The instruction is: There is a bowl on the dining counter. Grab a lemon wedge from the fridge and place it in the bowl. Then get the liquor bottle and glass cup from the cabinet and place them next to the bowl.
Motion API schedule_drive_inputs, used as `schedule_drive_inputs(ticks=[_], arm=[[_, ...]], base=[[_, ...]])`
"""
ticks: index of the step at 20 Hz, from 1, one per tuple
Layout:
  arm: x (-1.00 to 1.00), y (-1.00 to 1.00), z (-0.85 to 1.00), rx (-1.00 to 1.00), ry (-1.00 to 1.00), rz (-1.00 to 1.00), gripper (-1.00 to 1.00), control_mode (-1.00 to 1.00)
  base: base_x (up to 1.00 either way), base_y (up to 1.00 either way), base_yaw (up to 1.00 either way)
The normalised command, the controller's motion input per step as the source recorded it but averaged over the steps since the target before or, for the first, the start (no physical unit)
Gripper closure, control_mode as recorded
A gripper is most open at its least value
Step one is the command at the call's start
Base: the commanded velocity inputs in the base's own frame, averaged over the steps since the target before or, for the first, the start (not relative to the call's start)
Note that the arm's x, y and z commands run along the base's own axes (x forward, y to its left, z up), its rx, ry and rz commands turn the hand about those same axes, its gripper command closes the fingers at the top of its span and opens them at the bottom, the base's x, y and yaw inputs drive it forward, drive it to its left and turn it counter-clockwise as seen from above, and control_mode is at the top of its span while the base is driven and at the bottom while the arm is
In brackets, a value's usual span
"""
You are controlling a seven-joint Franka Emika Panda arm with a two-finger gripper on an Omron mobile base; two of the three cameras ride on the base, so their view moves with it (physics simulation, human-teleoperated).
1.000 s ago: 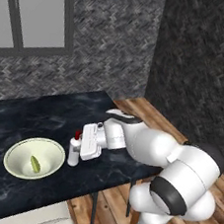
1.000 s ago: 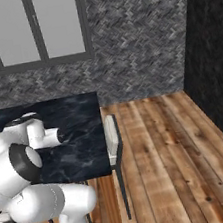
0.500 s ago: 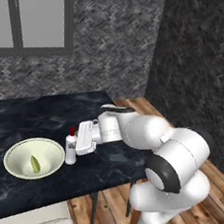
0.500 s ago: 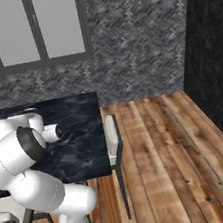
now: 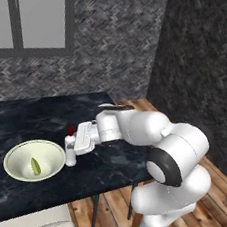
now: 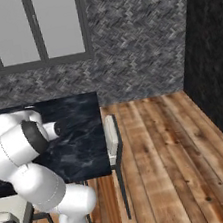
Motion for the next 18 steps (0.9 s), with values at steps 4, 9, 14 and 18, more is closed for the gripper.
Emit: schedule_drive_inputs(ticks=[4,9,14,18], arm=[[0.00,0.00,-0.29,-0.01,0.00,0.00,-1.00,-1.00],[0.00,0.00,-0.20,0.00,0.00,0.00,-1.00,-1.00],[-0.06,-0.02,-0.05,0.00,-0.05,0.00,-1.00,-1.00],[-0.21,-0.08,0.00,0.00,-0.10,0.00,-1.00,-1.00]], base=[[0.00,0.00,0.00],[0.00,0.00,0.00],[0.00,0.00,0.00],[0.00,0.00,0.00]])
